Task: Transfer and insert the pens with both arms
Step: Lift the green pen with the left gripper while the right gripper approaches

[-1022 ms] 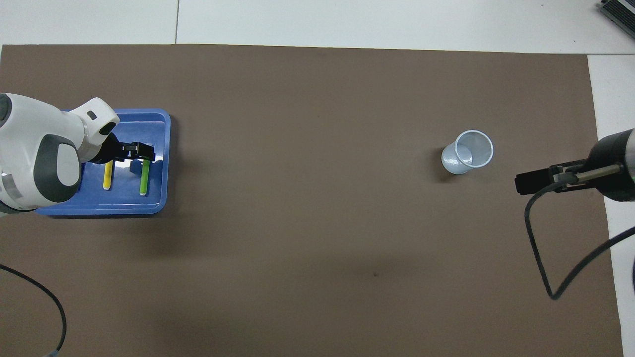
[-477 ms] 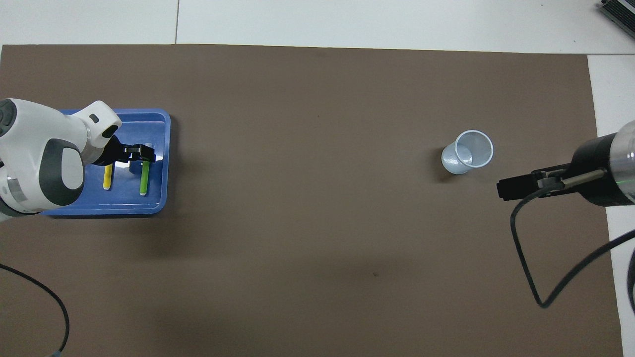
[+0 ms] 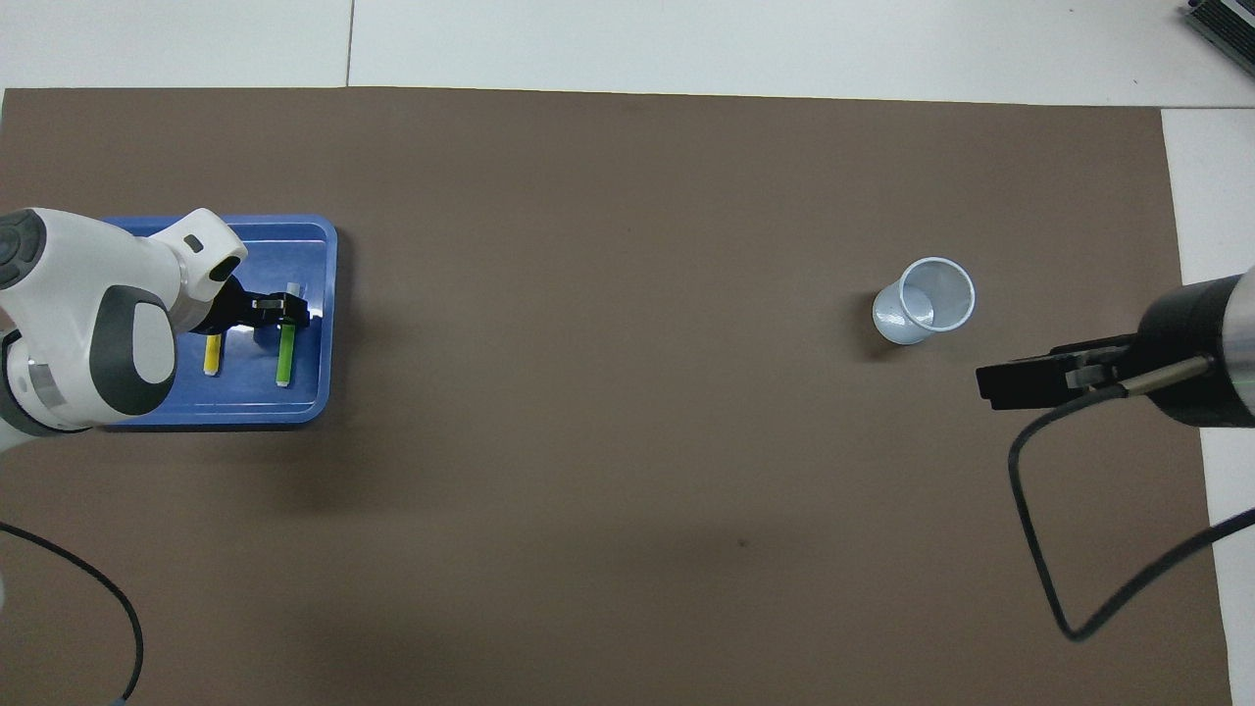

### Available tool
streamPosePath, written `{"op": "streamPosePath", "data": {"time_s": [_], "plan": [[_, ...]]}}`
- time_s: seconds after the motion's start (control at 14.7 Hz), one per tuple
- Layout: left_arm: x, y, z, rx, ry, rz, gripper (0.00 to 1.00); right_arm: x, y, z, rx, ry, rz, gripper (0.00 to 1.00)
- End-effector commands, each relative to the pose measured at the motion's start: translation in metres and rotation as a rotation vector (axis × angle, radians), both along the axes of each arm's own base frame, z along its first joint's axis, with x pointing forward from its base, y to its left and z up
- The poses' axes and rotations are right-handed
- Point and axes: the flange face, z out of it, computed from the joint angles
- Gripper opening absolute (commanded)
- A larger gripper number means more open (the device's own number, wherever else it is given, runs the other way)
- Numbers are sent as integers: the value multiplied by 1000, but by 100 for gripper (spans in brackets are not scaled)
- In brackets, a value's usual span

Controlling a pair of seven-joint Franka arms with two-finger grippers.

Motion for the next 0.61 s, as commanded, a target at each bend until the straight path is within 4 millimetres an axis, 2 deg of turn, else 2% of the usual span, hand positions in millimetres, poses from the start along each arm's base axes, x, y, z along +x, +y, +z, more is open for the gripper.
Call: {"op": "streamPosePath", "data": {"time_s": [0.0, 0.07, 0.14, 0.2, 0.41, 0.48, 0.55], "plan": [[-4, -1, 0, 3, -16, 10, 53, -3, 7, -28, 60, 42, -43, 100], [-4, -1, 0, 3, -16, 10, 48, 1, 10, -33, 72, 23, -56, 100], [-5, -1, 0, 3, -15, 8, 42, 5, 8, -49, 115, 42, -63, 100], [-5, -1, 0, 4, -14, 7, 37, 7, 10, -53, 202, 43, -99, 100], [-5, 0, 0, 3, -14, 8, 31, 9, 27, -52, 229, 15, -183, 100], [-5, 0, 1, 3, -14, 9, 24, 9, 28, -52, 231, 20, -202, 100], [-5, 0, 0, 2, -10, 10, 10, 10, 28, -54, 231, 24, -209, 100]]}}
